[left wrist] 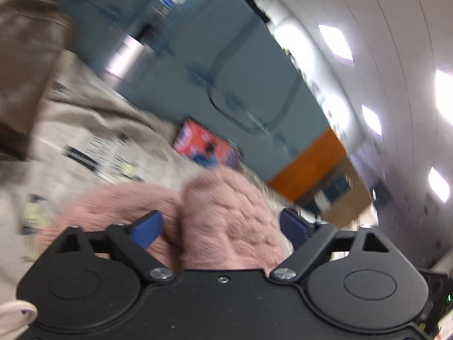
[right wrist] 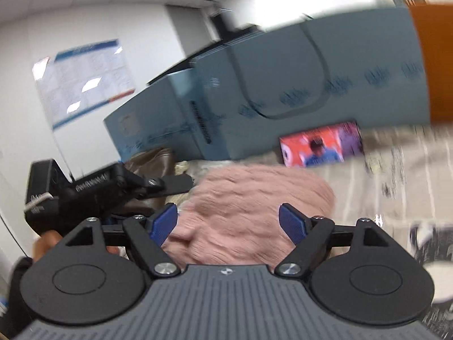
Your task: Fold clothes
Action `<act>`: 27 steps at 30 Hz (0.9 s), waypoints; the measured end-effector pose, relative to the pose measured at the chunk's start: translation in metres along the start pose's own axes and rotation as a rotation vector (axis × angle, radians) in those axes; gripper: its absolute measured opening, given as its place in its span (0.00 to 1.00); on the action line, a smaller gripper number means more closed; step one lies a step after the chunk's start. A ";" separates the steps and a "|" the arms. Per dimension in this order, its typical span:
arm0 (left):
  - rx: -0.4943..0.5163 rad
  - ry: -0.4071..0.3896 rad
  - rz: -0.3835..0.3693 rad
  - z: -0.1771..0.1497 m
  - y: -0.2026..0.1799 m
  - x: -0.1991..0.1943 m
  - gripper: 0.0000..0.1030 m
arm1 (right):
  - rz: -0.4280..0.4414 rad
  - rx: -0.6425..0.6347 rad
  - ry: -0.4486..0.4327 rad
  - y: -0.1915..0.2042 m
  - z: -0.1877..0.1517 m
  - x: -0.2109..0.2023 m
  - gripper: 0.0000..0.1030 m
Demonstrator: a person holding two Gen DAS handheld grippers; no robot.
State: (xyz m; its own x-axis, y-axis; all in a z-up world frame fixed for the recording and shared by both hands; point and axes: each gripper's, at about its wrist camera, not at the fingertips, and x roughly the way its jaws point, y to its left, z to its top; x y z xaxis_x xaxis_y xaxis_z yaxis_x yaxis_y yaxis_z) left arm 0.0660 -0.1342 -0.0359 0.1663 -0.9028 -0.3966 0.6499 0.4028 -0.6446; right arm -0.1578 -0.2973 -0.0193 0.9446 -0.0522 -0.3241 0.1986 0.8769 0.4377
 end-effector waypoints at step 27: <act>0.195 -0.166 0.420 -0.024 0.038 -0.039 0.38 | 0.223 0.029 0.139 0.007 -0.002 0.062 0.75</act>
State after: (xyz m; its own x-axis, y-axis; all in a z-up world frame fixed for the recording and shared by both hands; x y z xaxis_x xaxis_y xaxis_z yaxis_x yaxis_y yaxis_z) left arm 0.0669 -0.0801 -0.0609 0.5494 -0.6869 -0.4758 0.6257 0.7156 -0.3106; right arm -0.0983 -0.2935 -0.0375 0.9212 0.2088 -0.3284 -0.0009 0.8450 0.5347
